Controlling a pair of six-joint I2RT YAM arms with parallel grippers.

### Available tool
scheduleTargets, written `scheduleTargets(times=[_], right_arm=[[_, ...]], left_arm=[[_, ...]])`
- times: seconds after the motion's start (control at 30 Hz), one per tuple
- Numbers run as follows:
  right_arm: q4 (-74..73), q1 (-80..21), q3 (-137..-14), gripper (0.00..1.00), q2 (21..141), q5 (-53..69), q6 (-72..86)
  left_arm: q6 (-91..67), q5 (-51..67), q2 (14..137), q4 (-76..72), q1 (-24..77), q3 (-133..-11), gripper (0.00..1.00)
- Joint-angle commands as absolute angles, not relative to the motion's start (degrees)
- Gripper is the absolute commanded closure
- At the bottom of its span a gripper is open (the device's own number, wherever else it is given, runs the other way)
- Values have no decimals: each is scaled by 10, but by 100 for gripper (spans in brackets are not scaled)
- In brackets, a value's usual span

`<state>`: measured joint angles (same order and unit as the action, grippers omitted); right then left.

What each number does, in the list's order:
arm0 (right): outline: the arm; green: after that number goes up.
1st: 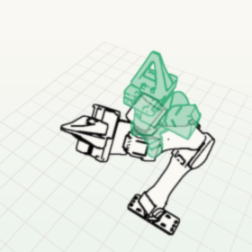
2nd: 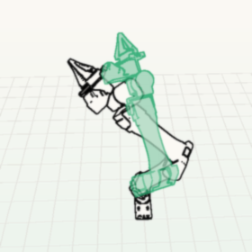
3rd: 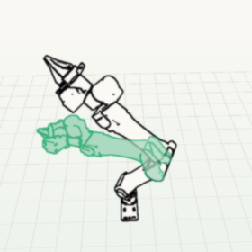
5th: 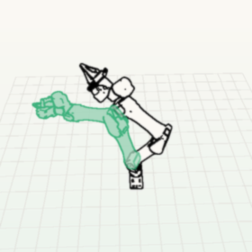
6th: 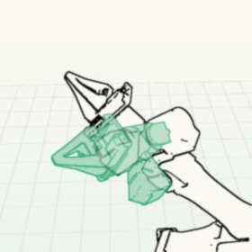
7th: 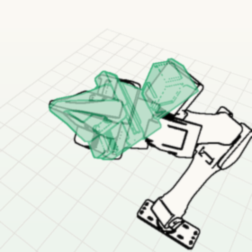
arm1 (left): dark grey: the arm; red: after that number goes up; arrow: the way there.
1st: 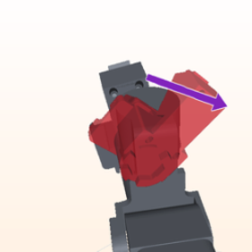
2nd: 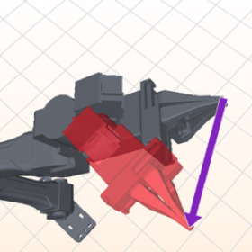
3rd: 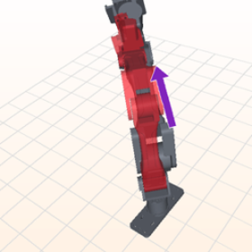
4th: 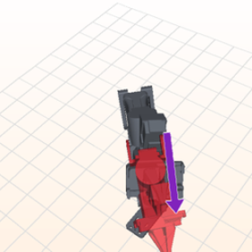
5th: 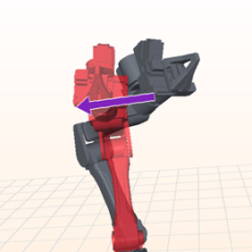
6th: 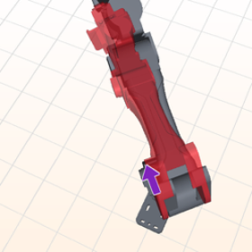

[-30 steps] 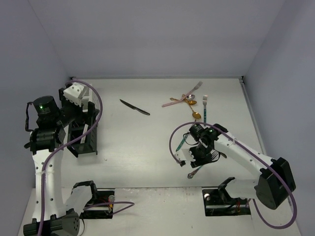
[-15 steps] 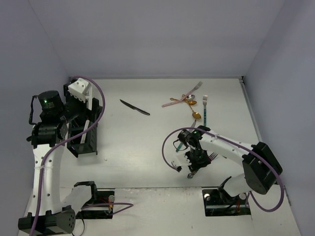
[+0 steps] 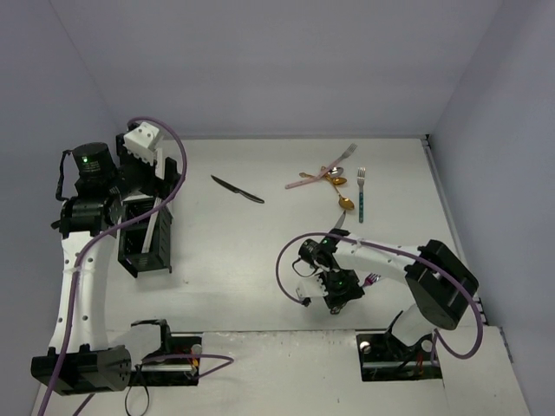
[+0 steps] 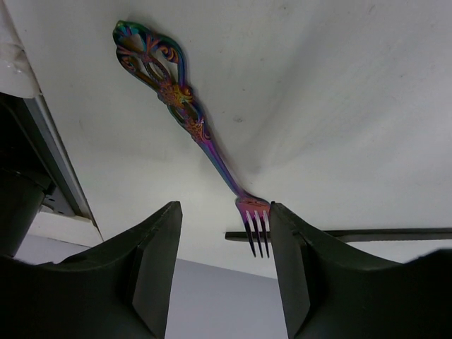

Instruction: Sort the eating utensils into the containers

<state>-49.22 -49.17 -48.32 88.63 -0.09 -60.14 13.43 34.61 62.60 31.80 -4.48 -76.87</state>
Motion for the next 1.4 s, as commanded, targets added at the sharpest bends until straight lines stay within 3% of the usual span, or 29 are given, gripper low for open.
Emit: scheduleTargets(times=[0.0,0.47,0.73,1.2,1.37], right_arm=[[-517,-515,-503,52,902,-25,-560],[-505,-506,-509,61,910,-37,-505],[-513,-523,-520,62,943,-86,-442],[-502,-401,-612,58,955,-107,-445],[-501,-270,-656,57,1002,-122,-448]], left_arm=[[130,370,641,274,-42,-825,15],[91,368,701,247,-11,-850,15],[68,370,715,238,-10,-875,15],[69,371,707,227,-10,-860,15],[76,368,704,224,-10,-850,15]])
